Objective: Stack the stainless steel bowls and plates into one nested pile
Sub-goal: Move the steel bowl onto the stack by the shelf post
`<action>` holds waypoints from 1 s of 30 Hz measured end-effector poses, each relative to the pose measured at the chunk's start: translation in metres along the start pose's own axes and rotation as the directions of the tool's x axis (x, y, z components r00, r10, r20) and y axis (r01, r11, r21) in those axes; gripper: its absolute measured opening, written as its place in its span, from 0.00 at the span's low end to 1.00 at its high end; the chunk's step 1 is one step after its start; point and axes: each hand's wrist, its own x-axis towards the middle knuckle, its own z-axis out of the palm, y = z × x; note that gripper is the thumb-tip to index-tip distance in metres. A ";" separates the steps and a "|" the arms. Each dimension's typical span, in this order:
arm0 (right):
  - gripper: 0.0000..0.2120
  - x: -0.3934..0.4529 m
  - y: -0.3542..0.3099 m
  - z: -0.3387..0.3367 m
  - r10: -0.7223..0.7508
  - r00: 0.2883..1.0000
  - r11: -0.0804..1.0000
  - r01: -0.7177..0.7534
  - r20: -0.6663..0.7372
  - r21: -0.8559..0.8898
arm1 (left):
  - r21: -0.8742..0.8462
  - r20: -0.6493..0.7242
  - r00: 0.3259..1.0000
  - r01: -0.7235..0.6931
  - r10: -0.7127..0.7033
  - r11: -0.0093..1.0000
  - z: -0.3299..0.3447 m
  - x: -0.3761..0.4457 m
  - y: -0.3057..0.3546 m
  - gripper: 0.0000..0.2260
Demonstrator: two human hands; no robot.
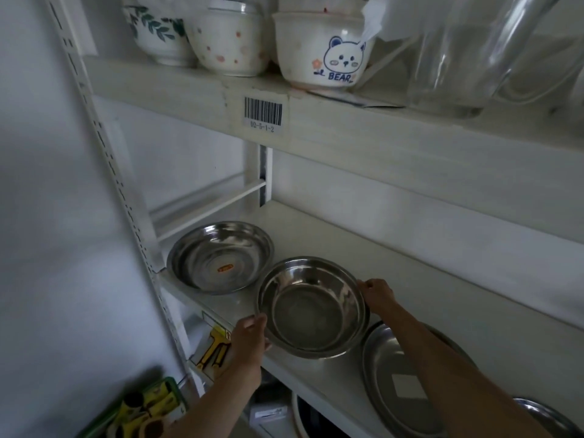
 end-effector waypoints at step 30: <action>0.14 0.023 -0.098 -0.014 -0.139 0.987 0.893 0.159 -0.077 0.422 | -0.162 -0.084 0.947 -0.319 0.309 0.934 -0.011 0.027 0.076 0.03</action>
